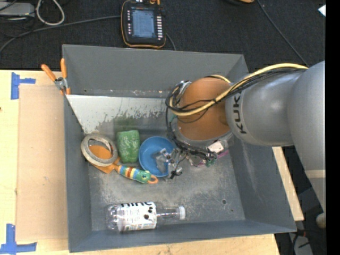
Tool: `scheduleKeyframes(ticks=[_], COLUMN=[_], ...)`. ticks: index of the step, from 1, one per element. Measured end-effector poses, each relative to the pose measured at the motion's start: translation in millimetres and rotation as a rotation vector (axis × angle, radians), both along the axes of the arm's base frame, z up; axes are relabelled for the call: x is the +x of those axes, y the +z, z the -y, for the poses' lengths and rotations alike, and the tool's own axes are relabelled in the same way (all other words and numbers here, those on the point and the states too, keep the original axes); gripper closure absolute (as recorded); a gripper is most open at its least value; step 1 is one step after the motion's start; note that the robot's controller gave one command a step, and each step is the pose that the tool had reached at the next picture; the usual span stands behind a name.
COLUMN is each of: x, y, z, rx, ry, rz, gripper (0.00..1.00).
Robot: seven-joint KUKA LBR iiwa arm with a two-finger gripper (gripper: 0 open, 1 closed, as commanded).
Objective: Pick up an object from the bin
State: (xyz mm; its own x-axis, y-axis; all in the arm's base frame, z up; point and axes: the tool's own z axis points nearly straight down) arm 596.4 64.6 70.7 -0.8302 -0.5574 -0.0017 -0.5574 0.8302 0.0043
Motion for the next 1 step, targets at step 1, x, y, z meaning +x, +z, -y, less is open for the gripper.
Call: scheduleKeyframes(ticks=[1], x=[-0.5], y=[2.0], z=[0.4], rx=[0.0], ry=[-0.003], rz=[-0.002], gripper=[1.0])
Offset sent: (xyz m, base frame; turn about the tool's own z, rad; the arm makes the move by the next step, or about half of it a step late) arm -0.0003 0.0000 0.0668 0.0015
